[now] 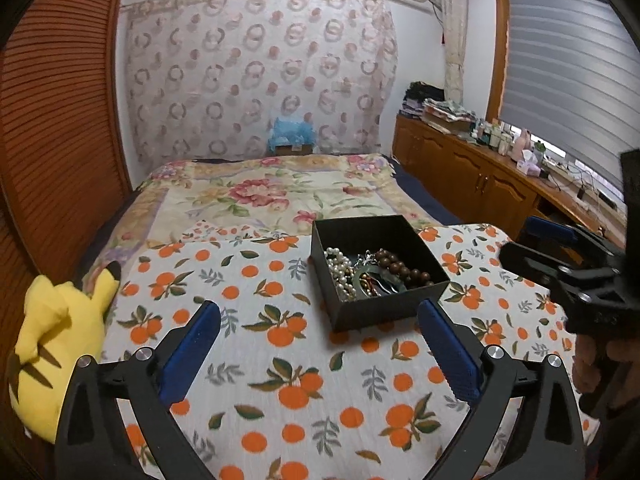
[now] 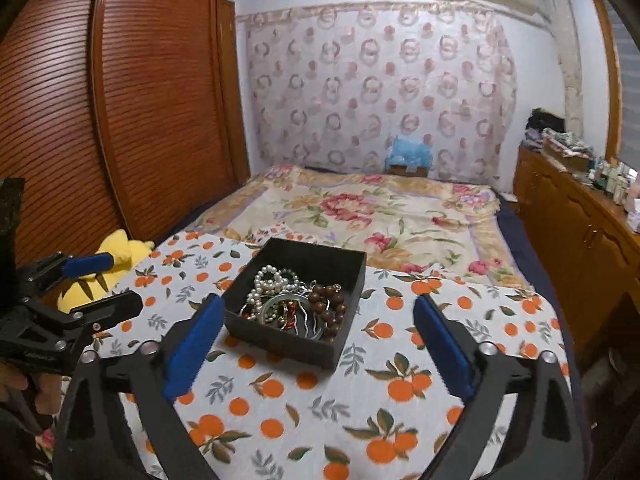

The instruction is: Organize jewelry

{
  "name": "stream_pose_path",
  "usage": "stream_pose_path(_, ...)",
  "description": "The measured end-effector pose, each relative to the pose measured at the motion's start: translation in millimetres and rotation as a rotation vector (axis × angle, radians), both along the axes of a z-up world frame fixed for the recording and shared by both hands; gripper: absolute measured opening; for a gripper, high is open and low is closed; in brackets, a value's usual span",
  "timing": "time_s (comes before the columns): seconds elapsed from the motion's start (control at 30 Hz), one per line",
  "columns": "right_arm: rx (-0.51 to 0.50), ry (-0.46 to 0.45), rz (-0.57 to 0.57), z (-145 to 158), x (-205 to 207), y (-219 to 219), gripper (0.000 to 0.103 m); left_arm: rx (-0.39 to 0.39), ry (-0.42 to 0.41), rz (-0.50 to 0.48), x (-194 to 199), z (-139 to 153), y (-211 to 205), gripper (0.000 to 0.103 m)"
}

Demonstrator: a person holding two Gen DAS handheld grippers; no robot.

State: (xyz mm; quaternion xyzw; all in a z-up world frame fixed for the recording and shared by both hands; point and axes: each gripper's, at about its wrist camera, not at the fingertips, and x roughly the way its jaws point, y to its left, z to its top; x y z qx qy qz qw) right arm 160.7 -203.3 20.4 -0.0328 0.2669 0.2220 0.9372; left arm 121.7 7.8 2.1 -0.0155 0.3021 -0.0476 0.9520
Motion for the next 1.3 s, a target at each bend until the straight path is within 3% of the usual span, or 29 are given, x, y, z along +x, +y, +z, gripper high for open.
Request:
stream_pose_path(0.4, 0.032, -0.055, -0.102, 4.3, -58.6, -28.0, 0.100, 0.042, -0.034, 0.052, -43.8, 2.5, -9.9, 0.095)
stream_pose_path(1.3, 0.039, -0.053, -0.121, -2.9, -59.6, -34.7, 0.100, 0.034, -0.065, 0.062, -57.3, 14.7, -13.1, 0.095)
